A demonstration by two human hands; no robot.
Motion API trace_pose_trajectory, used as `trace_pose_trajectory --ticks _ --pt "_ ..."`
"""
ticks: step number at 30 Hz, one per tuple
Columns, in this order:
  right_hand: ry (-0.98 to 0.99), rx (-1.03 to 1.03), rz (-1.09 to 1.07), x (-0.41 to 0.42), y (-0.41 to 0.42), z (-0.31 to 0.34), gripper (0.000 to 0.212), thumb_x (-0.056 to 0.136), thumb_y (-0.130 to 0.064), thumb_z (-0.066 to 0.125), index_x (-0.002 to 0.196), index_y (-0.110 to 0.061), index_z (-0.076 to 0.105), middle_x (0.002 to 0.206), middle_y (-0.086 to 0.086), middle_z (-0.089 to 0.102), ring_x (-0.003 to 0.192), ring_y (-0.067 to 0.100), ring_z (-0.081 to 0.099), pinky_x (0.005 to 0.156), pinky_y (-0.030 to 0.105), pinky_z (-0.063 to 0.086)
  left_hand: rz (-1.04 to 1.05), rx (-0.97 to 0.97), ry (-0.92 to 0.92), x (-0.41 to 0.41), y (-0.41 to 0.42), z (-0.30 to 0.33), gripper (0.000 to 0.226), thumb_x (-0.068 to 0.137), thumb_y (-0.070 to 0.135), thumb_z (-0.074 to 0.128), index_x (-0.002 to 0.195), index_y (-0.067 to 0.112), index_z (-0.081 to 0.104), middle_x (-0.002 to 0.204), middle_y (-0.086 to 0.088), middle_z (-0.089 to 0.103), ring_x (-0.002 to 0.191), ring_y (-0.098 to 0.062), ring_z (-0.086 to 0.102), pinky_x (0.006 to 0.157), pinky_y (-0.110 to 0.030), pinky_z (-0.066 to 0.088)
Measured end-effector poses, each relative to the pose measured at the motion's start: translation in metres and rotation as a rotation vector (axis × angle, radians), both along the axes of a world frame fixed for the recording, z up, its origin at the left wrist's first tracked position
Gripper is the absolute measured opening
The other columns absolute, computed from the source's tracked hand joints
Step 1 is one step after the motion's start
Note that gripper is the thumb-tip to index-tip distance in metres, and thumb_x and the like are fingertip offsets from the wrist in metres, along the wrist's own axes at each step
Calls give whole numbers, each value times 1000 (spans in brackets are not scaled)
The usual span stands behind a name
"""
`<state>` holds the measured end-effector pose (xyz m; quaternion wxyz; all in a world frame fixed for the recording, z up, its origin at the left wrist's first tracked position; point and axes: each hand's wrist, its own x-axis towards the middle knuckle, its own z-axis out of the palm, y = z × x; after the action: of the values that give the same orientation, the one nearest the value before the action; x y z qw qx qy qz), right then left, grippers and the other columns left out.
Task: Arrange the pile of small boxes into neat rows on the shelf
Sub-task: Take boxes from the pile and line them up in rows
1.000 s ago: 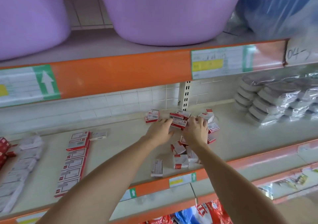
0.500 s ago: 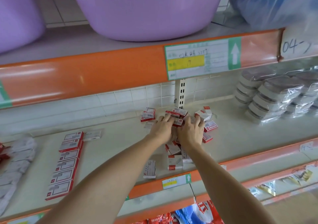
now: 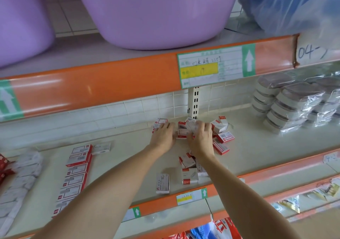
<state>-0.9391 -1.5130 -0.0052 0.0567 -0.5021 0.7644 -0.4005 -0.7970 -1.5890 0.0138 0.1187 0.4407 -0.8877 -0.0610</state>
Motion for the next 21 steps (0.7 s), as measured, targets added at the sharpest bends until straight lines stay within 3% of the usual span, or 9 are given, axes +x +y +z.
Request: trace_pose_trajectory --ticks 7,12,16,21 --pt "41 40 196 22 -18 -5 44 84 -14 64 126 -5 53 121 16 49 109 34 48 94 41 44 83 -18 -22 18 -20 4 44 88 12 55 131 15 48 138 -1 45 129 -26 39 97 -38 38" --pt "-92 17 221 13 -20 -11 50 81 -19 72 128 -16 56 120 3 51 97 23 58 87 37 53 95 128 -85 20 -24 -7 73 92 14 60 154 16 22 161 -3 16 146 -27 16 111 -44 33" --pt "-82 3 231 12 -20 -12 50 80 -19 73 127 -18 56 119 1 51 92 20 58 84 35 54 134 8 -86 16 -27 -10 62 88 12 60 145 15 34 145 -3 36 129 -29 31 99 -37 37" --pt "-74 -8 226 12 -21 -15 51 79 -18 73 127 -20 56 119 0 52 94 20 59 83 35 54 133 -79 -116 19 -32 -8 44 86 0 51 127 15 48 129 -6 41 119 -29 35 96 -35 35"
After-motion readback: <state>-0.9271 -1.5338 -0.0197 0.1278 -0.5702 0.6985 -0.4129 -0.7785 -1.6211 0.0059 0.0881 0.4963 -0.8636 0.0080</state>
